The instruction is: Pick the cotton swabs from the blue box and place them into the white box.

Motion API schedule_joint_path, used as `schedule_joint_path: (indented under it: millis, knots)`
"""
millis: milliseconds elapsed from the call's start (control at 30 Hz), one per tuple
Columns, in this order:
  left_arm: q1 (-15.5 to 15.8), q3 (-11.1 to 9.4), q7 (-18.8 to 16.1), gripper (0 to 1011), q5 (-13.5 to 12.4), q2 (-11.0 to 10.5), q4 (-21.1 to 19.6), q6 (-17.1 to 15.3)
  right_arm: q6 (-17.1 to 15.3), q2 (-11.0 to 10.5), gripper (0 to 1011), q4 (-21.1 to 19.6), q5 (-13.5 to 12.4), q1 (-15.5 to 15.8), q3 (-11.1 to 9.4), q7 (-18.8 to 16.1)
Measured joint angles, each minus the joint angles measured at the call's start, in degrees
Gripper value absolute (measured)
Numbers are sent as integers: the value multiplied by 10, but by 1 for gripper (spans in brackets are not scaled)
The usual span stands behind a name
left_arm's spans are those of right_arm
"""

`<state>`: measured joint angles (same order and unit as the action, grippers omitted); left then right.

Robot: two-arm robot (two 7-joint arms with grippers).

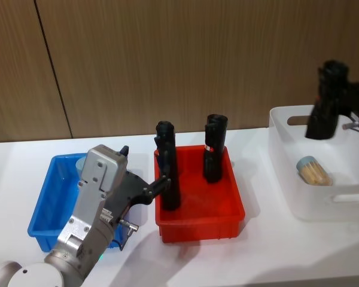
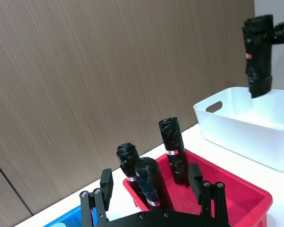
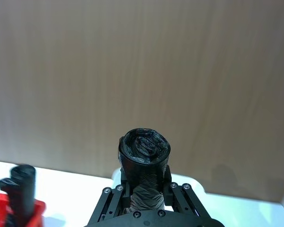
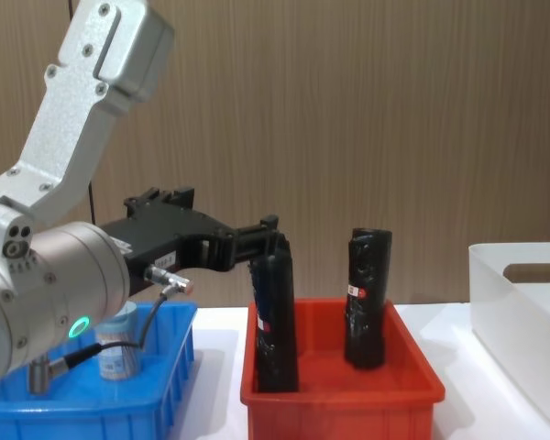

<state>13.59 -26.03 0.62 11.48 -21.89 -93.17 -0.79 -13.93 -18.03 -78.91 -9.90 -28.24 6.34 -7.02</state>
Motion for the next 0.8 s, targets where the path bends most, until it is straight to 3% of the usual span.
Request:
schedule_joint_path:
  millis: [500, 567, 800]
  knots:
    - [0, 0, 0, 1004, 0, 0, 0, 0, -32, -11, 356, 84, -4, -13, -18, 11]
    - [0, 0, 0, 1004, 0, 0, 0, 0, -34, -12, 381, 96, -6, -15, -19, 11]
    - [0, 0, 0, 1004, 0, 0, 0, 0, -34, -13, 612, 116, -11, -18, -22, 7]
